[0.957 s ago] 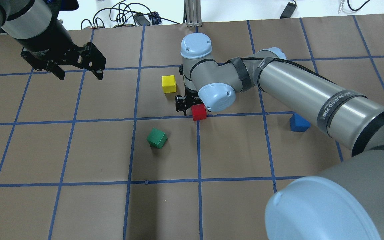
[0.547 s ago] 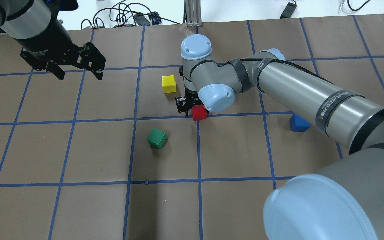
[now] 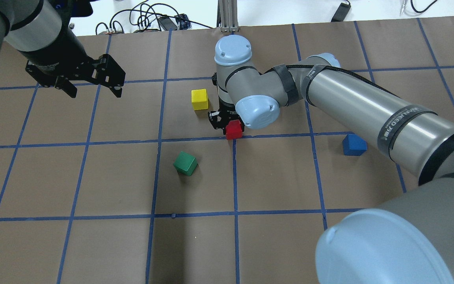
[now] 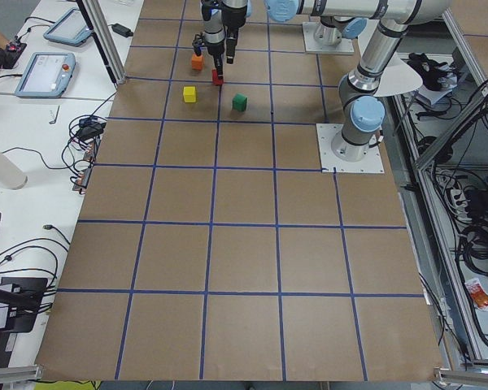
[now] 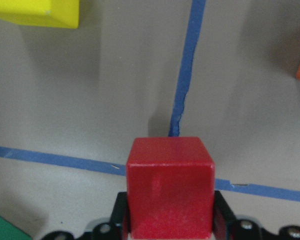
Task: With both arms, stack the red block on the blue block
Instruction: 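Lower the right gripper and close it on the red cube, then carry the red cube with the right gripper over the blue cube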
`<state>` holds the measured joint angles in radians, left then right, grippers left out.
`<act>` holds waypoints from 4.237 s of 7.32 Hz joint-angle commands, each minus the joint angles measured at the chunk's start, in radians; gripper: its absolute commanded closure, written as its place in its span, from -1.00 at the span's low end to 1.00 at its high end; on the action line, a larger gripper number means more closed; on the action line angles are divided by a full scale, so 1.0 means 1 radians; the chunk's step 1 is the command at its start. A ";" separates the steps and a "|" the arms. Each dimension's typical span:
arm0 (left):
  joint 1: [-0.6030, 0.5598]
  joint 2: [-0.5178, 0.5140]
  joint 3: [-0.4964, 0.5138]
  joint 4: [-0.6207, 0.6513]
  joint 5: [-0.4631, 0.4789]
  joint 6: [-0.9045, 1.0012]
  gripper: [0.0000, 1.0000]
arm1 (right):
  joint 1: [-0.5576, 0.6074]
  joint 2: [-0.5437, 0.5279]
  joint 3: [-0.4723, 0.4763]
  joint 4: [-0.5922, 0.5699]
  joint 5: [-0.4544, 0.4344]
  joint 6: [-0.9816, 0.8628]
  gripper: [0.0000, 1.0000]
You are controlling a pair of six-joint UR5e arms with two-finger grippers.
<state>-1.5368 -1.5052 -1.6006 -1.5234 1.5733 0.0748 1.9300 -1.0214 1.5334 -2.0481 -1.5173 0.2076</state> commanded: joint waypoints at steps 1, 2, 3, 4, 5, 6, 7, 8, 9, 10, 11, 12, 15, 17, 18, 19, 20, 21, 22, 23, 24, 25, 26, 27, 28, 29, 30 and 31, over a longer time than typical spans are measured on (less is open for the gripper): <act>-0.002 0.005 -0.022 0.003 -0.001 -0.006 -1.00 | -0.049 -0.096 -0.024 0.118 -0.014 -0.004 1.00; -0.002 0.006 -0.028 0.006 -0.001 -0.004 -1.00 | -0.107 -0.153 -0.021 0.190 -0.014 -0.005 1.00; 0.001 0.008 -0.027 0.011 0.002 -0.021 -1.00 | -0.171 -0.204 -0.016 0.251 -0.015 -0.028 1.00; 0.001 0.008 -0.027 0.018 0.001 -0.021 -1.00 | -0.228 -0.241 -0.013 0.306 -0.018 -0.058 1.00; 0.003 0.007 -0.027 0.032 0.001 -0.020 -1.00 | -0.283 -0.262 0.019 0.327 -0.055 -0.091 1.00; 0.003 0.005 -0.025 0.032 0.001 -0.023 -1.00 | -0.345 -0.279 0.065 0.307 -0.108 -0.199 1.00; 0.003 0.002 -0.019 0.031 0.001 -0.023 -1.00 | -0.408 -0.299 0.098 0.302 -0.113 -0.253 1.00; 0.003 -0.004 -0.013 0.032 0.001 -0.024 -1.00 | -0.464 -0.318 0.126 0.302 -0.113 -0.328 1.00; 0.003 -0.003 -0.018 0.032 0.001 -0.023 -1.00 | -0.520 -0.328 0.155 0.298 -0.115 -0.376 1.00; 0.004 -0.003 -0.015 0.037 -0.001 -0.023 -1.00 | -0.561 -0.335 0.212 0.249 -0.113 -0.381 1.00; 0.007 -0.003 -0.016 0.039 -0.001 -0.023 -1.00 | -0.572 -0.350 0.284 0.162 -0.118 -0.398 1.00; 0.009 0.003 -0.024 0.039 -0.001 -0.024 -1.00 | -0.577 -0.358 0.350 0.057 -0.124 -0.422 1.00; 0.007 0.005 -0.025 0.039 0.001 -0.023 -1.00 | -0.575 -0.364 0.390 0.025 -0.149 -0.424 1.00; 0.007 0.005 -0.027 0.039 -0.001 -0.023 -1.00 | -0.572 -0.365 0.390 0.032 -0.136 -0.421 1.00; 0.007 0.005 -0.027 0.039 -0.001 -0.023 -1.00 | -0.571 -0.365 0.390 0.034 -0.135 -0.421 1.00; 0.007 0.005 -0.027 0.040 -0.001 -0.023 -1.00 | -0.572 -0.364 0.393 0.036 -0.135 -0.421 1.00; 0.007 0.005 -0.027 0.040 -0.001 -0.021 -1.00 | -0.572 -0.365 0.412 0.032 -0.130 -0.421 1.00; 0.007 0.005 -0.028 0.040 -0.001 -0.023 -1.00 | -0.571 -0.365 0.418 0.031 -0.104 -0.419 1.00; 0.007 0.005 -0.028 0.040 -0.001 -0.023 -1.00 | -0.571 -0.364 0.418 0.026 -0.104 -0.422 1.00; 0.007 0.005 -0.028 0.040 -0.001 -0.023 -1.00 | -0.571 -0.364 0.418 0.023 -0.106 -0.424 1.00; 0.007 0.003 -0.027 0.040 -0.001 -0.023 -1.00 | -0.571 -0.364 0.419 0.023 -0.109 -0.424 1.00; 0.007 0.005 -0.027 0.040 -0.001 -0.023 -1.00 | -0.571 -0.362 0.419 0.023 -0.113 -0.425 0.87; 0.007 0.003 -0.027 0.040 -0.001 -0.021 -1.00 | -0.571 -0.361 0.419 0.022 -0.121 -0.425 0.28; 0.007 0.005 -0.027 0.040 -0.001 -0.021 -1.00 | -0.572 -0.362 0.419 0.022 -0.123 -0.427 0.04; 0.007 0.005 -0.027 0.040 -0.001 -0.021 -1.00 | -0.572 -0.362 0.419 0.022 -0.115 -0.425 -0.40; 0.007 0.003 -0.027 0.040 -0.001 -0.021 -1.00 | -0.572 -0.364 0.419 0.023 -0.113 -0.425 -0.54; 0.007 0.003 -0.024 0.040 -0.001 -0.024 -1.00 | -0.572 -0.364 0.419 0.023 -0.109 -0.425 -0.76; 0.009 0.003 -0.019 0.040 -0.001 -0.024 -1.00 | -0.572 -0.365 0.415 0.025 -0.112 -0.425 -0.87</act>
<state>-1.5291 -1.5016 -1.6243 -1.4833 1.5723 0.0516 1.3576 -1.3854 1.9517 -2.0247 -1.6288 -0.2179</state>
